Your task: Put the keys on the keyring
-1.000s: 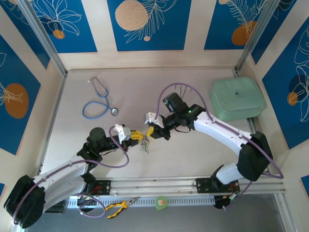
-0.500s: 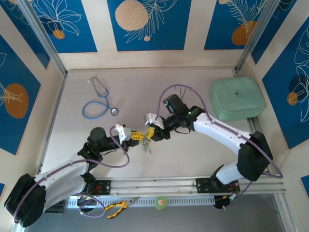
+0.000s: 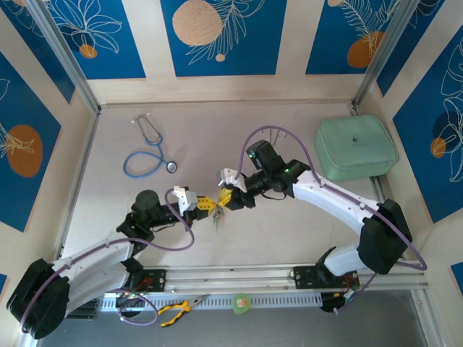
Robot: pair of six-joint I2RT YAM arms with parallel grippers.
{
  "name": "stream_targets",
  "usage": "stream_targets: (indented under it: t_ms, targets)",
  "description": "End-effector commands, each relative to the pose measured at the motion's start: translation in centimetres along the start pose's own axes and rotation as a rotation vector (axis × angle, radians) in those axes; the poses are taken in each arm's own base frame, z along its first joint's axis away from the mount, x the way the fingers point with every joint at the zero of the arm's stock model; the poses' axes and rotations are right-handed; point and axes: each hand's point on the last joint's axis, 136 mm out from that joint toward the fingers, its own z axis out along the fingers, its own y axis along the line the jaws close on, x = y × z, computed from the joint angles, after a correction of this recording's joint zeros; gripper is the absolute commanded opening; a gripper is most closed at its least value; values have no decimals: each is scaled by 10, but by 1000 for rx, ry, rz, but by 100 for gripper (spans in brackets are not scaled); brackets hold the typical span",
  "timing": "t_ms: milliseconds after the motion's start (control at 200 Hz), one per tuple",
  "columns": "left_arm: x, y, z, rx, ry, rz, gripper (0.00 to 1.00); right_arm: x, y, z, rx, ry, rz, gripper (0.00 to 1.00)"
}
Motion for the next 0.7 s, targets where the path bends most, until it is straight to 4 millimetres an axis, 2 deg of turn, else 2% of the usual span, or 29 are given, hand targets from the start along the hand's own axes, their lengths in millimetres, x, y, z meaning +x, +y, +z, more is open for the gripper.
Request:
stream_targets:
  t_ms: [0,90,190,240,305,380,530,695]
  targets:
    - [-16,-6,1,33,-50,46,0,-7,2,5,-35,-18,-7,15]
    - [-17,-6,1,33,-52,47,0,-8,2,6,-41,-15,-10,10]
    - [-16,-5,0,27,-49,47,0,-9,1,5,-34,-12,-16,0]
    - [-14,-3,0,15,-40,43,0,-8,1,4,-29,-4,-18,0]
    - [-9,2,0,-13,-12,37,18,-6,1,2,-15,26,-25,0]
    - [-5,5,-1,-38,20,30,29,2,1,0,1,94,-45,0]
    - [4,7,0,-36,97,22,28,19,4,0,21,252,-87,0]
    - [1,7,0,-35,93,32,25,22,8,2,23,370,-150,0]
